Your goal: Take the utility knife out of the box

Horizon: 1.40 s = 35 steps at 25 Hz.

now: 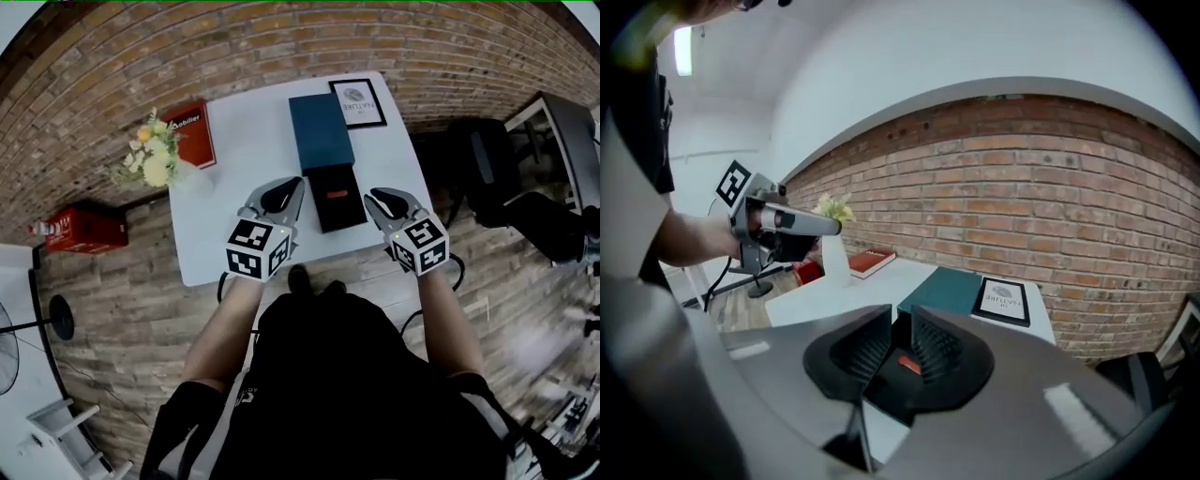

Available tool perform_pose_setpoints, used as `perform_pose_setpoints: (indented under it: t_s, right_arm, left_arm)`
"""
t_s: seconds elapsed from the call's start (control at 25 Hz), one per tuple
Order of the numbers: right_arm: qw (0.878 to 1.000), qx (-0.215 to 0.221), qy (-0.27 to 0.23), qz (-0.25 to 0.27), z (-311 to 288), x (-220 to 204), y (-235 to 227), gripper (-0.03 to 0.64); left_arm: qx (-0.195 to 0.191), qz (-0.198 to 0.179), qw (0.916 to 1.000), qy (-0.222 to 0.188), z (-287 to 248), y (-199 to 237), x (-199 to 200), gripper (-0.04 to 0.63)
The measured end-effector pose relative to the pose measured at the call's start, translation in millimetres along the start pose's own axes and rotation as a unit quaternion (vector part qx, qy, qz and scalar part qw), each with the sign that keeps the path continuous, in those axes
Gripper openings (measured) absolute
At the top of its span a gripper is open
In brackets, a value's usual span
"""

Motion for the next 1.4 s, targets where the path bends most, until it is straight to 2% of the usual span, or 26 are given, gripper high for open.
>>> perform_pose_setpoints:
  t_s: [0.2, 0.36, 0.6, 0.96, 1.32, 1.4]
  right_arm:
    - [0.997, 0.012, 0.069, 0.036, -38, -2, -3, 0.109]
    - [0.984, 0.041, 0.143, 0.095, -67, -8, -7, 0.123]
    - [0.953, 0.099, 0.231, 0.167, -116, -30, -24, 0.161]
    - [0.89, 0.162, 0.343, 0.251, -161, -66, -35, 0.163]
    - [0.846, 0.181, 0.402, 0.3, -181, -82, -32, 0.156]
    - [0.836, 0.178, 0.415, 0.312, -184, -83, -33, 0.122]
  left_arm:
    - [0.0, 0.012, 0.9999, -0.003, -9, 23, -7, 0.008]
    - [0.008, 0.024, 0.9997, 0.004, -18, 33, -11, 0.008]
    - [0.036, 0.046, 0.9982, 0.015, -35, 43, -22, 0.008]
    - [0.064, 0.08, 0.9942, 0.035, -38, 46, -49, 0.008]
    - [0.083, 0.101, 0.9908, 0.035, -29, 48, -64, 0.008]
    - [0.084, 0.102, 0.9907, 0.034, -26, 48, -65, 0.008]
Point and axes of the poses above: the fingertips, and each gripper's own axes: z backward along the fingers, y to its left, x out of its top, the point moved 9 cm from there along z, backward along the fingers, and after that the axes turned 10 degrees about -z, right-handed, at the moved point
